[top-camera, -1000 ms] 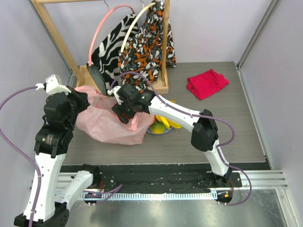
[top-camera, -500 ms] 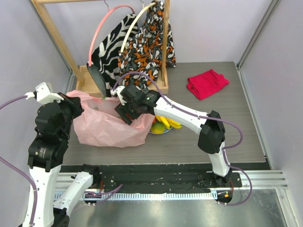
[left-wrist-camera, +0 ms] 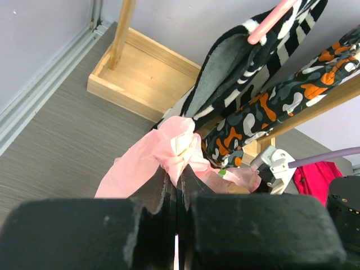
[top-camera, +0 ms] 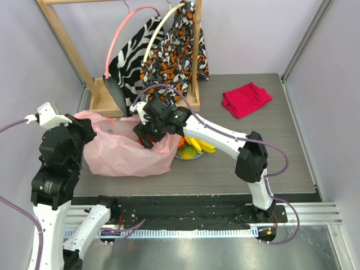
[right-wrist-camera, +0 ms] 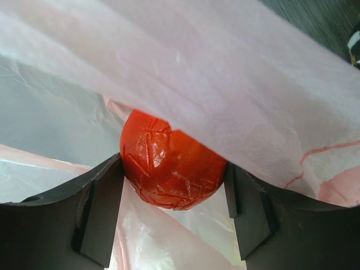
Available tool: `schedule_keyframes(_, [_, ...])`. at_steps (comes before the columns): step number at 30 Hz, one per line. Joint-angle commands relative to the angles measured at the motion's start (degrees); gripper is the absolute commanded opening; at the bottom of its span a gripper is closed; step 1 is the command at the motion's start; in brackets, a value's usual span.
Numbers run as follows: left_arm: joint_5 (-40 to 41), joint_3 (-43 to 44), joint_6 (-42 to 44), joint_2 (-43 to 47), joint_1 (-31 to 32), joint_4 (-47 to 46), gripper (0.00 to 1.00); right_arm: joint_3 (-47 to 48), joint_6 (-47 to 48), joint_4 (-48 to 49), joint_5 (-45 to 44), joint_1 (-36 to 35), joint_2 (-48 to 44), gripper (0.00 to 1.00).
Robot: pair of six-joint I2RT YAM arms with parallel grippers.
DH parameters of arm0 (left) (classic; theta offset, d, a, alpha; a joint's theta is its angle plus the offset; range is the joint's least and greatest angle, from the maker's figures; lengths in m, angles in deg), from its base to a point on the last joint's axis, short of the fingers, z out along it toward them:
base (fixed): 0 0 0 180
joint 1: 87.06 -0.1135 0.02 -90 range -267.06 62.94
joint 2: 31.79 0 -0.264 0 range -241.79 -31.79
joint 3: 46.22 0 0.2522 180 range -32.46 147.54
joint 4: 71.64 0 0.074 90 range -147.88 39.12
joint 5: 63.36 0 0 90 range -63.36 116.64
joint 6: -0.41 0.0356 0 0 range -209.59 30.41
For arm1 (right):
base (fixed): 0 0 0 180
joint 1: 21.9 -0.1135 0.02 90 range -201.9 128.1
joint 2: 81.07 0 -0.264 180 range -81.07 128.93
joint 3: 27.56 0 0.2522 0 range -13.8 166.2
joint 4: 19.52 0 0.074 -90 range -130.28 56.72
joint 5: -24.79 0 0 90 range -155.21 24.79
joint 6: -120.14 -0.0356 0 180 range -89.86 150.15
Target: Place the fruits into the plastic bag
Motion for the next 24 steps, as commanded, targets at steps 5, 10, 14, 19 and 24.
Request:
schedule_keyframes(5, [3.6, 1.0, 1.0, 0.5, -0.3, -1.8, 0.0, 0.2, -0.4, 4.5, 5.8, -0.4, -4.1, 0.91])
schedule_keyframes(10, [4.3, 0.7, 1.3, 0.3, -0.3, -2.5, 0.0, 0.5, -1.0, 6.7, 8.4, -0.4, -5.2, 0.95])
schedule_keyframes(14, [4.6, 0.3, 1.4, 0.2, -0.3, -3.2, 0.0, 0.8, -1.7, 8.6, 9.3, -0.4, -6.5, 0.96])
schedule_keyframes(19, [4.6, -0.3, 1.4, -0.3, -0.3, -4.0, 0.0, 0.7, -4.5, 14.4, 12.1, -0.3, -9.8, 0.94])
schedule_keyframes(24, [3.8, -0.5, 1.0, -1.1, -0.4, -4.2, 0.0, -0.3, -9.8, 22.9, 18.0, -0.1, -14.7, 0.89])
